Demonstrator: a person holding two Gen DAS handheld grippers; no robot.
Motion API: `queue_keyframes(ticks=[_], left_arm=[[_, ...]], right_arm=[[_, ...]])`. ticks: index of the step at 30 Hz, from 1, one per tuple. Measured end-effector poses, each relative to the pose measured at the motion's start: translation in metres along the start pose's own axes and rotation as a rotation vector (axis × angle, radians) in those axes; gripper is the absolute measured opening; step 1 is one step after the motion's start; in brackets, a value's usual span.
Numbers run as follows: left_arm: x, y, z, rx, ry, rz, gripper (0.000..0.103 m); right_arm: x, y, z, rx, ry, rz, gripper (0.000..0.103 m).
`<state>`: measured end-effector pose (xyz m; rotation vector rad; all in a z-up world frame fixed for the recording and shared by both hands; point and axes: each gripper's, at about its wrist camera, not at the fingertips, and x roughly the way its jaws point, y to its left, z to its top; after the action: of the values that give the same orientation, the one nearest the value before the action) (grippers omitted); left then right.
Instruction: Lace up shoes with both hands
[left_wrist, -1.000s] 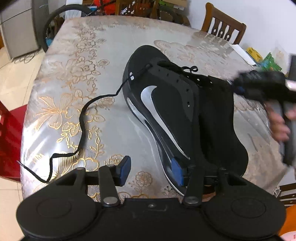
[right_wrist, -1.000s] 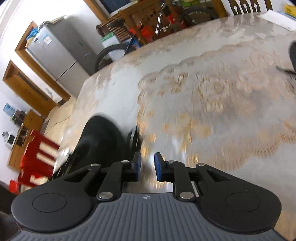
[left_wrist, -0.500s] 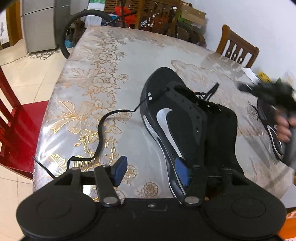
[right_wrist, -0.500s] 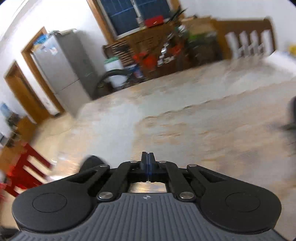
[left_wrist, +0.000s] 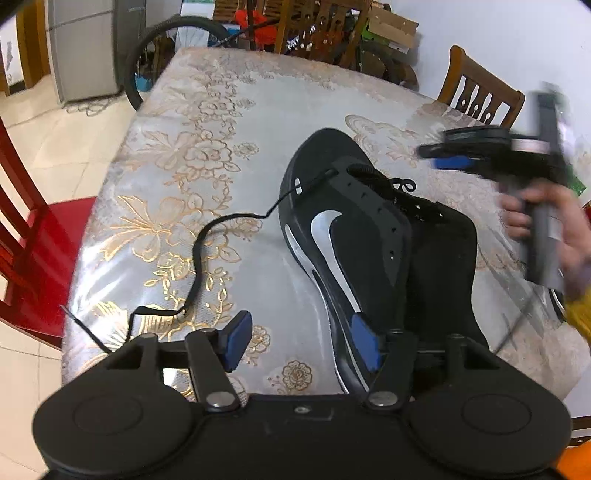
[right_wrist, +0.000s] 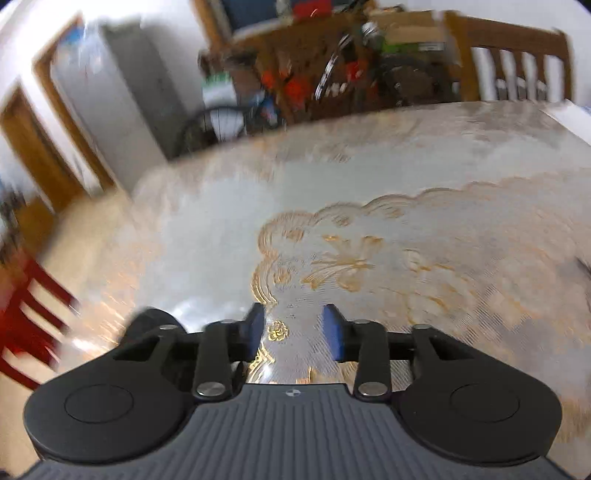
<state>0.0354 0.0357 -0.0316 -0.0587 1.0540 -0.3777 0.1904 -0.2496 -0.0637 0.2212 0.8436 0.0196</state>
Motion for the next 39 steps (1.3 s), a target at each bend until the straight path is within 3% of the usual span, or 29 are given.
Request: queue_keyframes(ticks=[3, 6, 10, 12, 17, 21, 24, 30, 32, 34, 35, 39], left_arm=[[-0.007, 0.006, -0.005, -0.029, -0.014, 0.011, 0.059], [-0.010, 0.017, -0.009, -0.080, -0.019, 0.033, 0.059], [-0.013, 0.035, -0.016, -0.143, -0.023, 0.084, 0.059], [-0.019, 0.042, -0.023, -0.149, -0.033, 0.137, 0.059], [-0.041, 0.067, -0.047, -0.190, -0.092, 0.261, 0.062], [-0.032, 0.112, -0.052, -0.416, -0.136, 0.235, 0.062], [-0.011, 0.139, -0.045, -0.513, -0.145, 0.246, 0.062], [0.018, 0.158, -0.033, -0.466, -0.091, 0.341, 0.070], [0.016, 0.161, -0.033, -0.449, -0.112, 0.321, 0.054], [0.012, 0.157, -0.030, -0.391, -0.141, 0.333, 0.008], [0.010, 0.155, -0.029, -0.354, -0.144, 0.344, 0.001], [-0.001, 0.151, -0.030, -0.335, -0.189, 0.276, 0.001]], right_arm=[[0.027, 0.028, -0.004, -0.157, 0.047, -0.030, 0.027], [0.032, 0.041, -0.017, -0.232, 0.058, -0.034, 0.026], [0.035, 0.049, -0.031, -0.280, 0.059, -0.043, 0.000], [0.025, 0.044, -0.032, -0.265, 0.043, -0.070, 0.000], [-0.046, 0.005, -0.026, -0.087, -0.143, -0.094, 0.000], [-0.109, -0.023, -0.009, -0.040, -0.283, -0.076, 0.000], [-0.140, -0.029, -0.009, -0.029, -0.293, -0.009, 0.000], [-0.157, 0.001, -0.040, -0.136, -0.256, -0.031, 0.000], [-0.152, 0.008, -0.046, -0.131, -0.227, -0.009, 0.001], [-0.146, 0.015, -0.051, -0.137, -0.204, -0.008, 0.001], [-0.147, 0.019, -0.054, -0.141, -0.196, -0.006, 0.001], [-0.153, 0.029, -0.062, -0.132, -0.182, 0.024, 0.001]])
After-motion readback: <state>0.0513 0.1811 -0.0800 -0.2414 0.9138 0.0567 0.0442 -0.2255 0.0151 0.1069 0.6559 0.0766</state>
